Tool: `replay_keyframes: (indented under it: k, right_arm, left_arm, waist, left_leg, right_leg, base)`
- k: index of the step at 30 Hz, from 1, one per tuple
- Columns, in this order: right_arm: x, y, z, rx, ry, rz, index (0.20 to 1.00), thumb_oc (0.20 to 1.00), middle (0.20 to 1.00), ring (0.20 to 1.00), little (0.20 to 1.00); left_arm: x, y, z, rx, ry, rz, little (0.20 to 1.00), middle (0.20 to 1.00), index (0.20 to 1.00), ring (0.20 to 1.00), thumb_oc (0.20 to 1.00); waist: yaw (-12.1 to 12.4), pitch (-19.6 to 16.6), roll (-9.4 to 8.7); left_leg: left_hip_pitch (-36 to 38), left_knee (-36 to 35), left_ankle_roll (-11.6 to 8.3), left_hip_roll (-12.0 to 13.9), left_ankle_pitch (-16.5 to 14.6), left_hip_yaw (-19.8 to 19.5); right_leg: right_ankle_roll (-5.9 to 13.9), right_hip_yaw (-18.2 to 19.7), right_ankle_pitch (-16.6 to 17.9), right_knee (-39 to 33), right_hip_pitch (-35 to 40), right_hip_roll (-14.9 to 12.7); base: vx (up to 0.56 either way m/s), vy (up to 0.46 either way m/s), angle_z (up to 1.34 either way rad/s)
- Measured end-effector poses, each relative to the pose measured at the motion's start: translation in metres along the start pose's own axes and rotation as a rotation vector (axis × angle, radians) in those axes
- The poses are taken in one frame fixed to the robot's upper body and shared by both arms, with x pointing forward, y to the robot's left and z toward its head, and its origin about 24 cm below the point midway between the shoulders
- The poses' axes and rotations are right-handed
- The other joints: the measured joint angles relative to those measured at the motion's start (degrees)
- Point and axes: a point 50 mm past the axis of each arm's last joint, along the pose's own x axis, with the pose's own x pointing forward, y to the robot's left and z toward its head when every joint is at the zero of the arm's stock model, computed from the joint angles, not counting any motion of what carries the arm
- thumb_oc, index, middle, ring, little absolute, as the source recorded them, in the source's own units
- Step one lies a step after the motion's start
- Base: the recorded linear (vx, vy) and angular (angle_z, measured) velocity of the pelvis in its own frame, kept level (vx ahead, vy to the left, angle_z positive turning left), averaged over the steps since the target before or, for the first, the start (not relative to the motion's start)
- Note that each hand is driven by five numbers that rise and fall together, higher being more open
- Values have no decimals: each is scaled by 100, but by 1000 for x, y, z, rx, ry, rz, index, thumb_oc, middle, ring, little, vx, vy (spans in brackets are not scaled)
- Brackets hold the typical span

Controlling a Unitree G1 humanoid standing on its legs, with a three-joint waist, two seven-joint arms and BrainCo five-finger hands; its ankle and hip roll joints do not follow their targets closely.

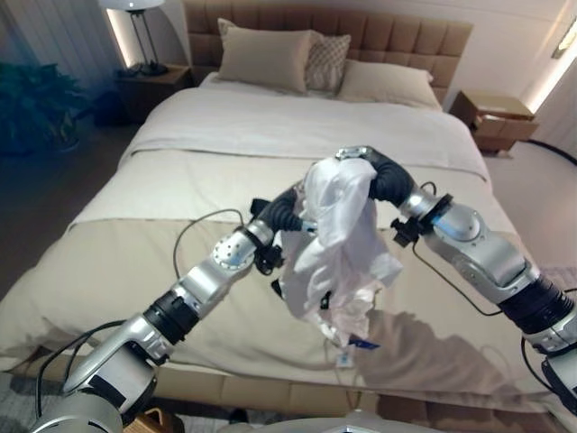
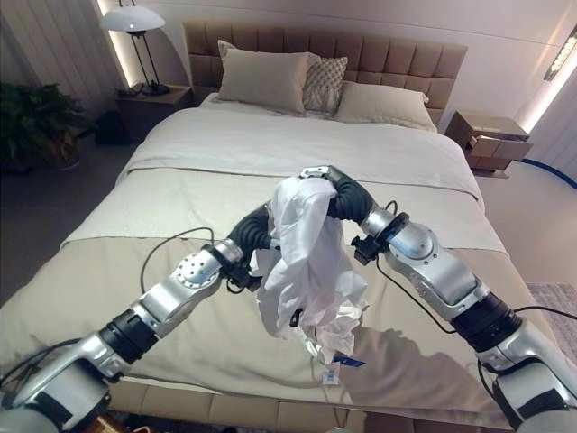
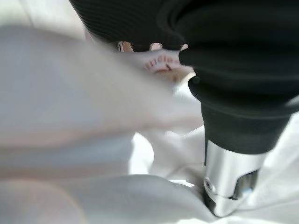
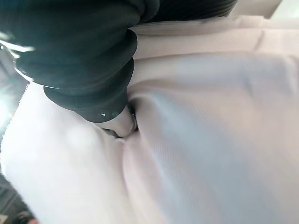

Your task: Pick up clothes into the bucket

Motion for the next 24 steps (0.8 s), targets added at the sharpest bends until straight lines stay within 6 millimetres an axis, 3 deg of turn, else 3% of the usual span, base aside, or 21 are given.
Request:
replay_keyframes:
  k: [6, 10, 16, 17, 18, 19, 24]
  right_arm:
    - [7, 21, -9, 48, 12, 67, 200, 200, 200, 200, 200]
    - [9, 25, -10, 56, 12, 82, 200, 200, 200, 200, 200]
    - [9, 26, -10, 56, 9, 97, 200, 200, 200, 200, 200]
    - [9, 26, -10, 57, 9, 99, 200, 200, 200, 200, 200]
    - [9, 26, -10, 57, 9, 101, 200, 200, 200, 200, 200]
    - [9, 26, -10, 58, 8, 103, 200, 200, 200, 200, 200]
    - [9, 26, -10, 58, 8, 102, 200, 200, 200, 200, 200]
  left_arm:
    - [10, -28, -35, -395, 150, -119, 1000, 1000, 1000, 1000, 1000]
    - [12, -39, -46, -544, 154, -156, 1000, 1000, 1000, 1000, 1000]
    - [10, -44, -49, -596, 143, -183, 1000, 1000, 1000, 1000, 1000]
    - [8, -44, -51, -607, 141, -174, 934, 934, 934, 934, 934]
    - [7, -43, -52, -619, 134, -163, 423, 423, 423, 423, 423]
    - [7, -42, -53, -633, 124, -144, 200, 200, 200, 200, 200]
    - [8, -38, -58, -654, 108, -73, 200, 200, 200, 200, 200]
  waist:
    - [-160, -28, 45]
    - [-204, -37, 50]
    - [-287, -48, 45]
    - [-299, -54, 46]
    - [-306, -57, 45]
    - [-308, -65, 44]
    - [-301, -89, 42]
  left_leg:
    - [97, -80, -2, 11, 0, 71]
    - [191, -120, -2, 13, -1, 164]
    - [193, -121, -2, 18, -2, 168]
    - [192, -121, -2, 18, -2, 168]
    - [193, -121, -2, 18, -2, 168]
    - [192, -121, -2, 19, -2, 168]
    - [190, -121, -1, 20, -3, 167]
  right_leg:
    - [2, 23, -1, -35, 39, 16]
    - [3, 138, -1, -35, 32, 24]
    - [2, 151, -1, -35, 35, 33]
    - [2, 151, -1, -35, 34, 32]
    - [2, 151, -1, -35, 34, 32]
    - [2, 151, -1, -35, 33, 33]
    - [2, 152, -1, -34, 33, 32]
  base:
    - [11, 2, -4]
    - [9, 0, -14]
    - [1, 0, -2]
    - [0, 0, 0]
    - [0, 0, 0]
    - [0, 0, 0]
    - [0, 0, 0]
